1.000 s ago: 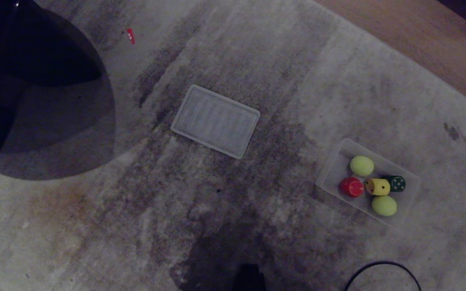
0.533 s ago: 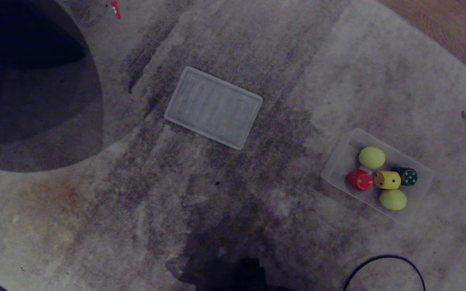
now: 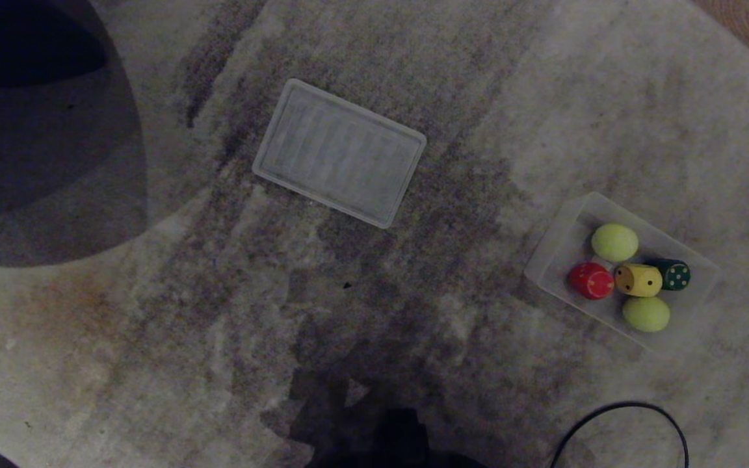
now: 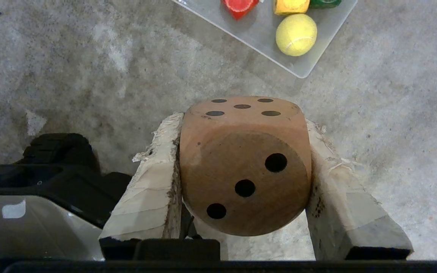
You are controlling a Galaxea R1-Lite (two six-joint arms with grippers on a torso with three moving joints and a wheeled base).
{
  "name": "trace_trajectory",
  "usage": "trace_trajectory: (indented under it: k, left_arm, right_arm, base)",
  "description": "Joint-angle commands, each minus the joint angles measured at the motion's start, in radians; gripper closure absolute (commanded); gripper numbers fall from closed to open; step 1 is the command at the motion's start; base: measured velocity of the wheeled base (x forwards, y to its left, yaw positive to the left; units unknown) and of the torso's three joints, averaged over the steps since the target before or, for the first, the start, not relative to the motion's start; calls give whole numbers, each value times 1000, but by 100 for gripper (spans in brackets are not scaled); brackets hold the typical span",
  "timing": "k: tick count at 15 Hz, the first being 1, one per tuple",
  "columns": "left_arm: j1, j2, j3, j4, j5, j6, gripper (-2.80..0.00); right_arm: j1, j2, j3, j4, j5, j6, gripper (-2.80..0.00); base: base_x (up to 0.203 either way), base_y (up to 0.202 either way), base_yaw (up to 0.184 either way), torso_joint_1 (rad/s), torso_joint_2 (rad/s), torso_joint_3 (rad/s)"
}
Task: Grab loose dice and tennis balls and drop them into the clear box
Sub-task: Put the toys in the box
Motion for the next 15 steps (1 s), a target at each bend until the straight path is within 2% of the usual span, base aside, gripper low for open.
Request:
trace_trajectory:
  k: [1,10,13,15]
  left_arm:
    - [0,2,2,0,1,0,0]
    - [0,2,2,0,1,0,0]
    - [0,2,2,0,1,0,0]
    - [0,2,2,0,1,0,0]
  right_arm:
    - [0,-1,0,1,2,0,0]
    - [-2,43,-8,11,-4,20,0]
    - [-4,134,-100,8,-41,38,0]
    - [-3,264,-192,2,-58,89,0]
  base:
    - [0,0,0,2,2,-36]
    - [0,0,0,0,0,0]
    - [0,0,0,0,0,0]
    - [0,0,0,0,0,0]
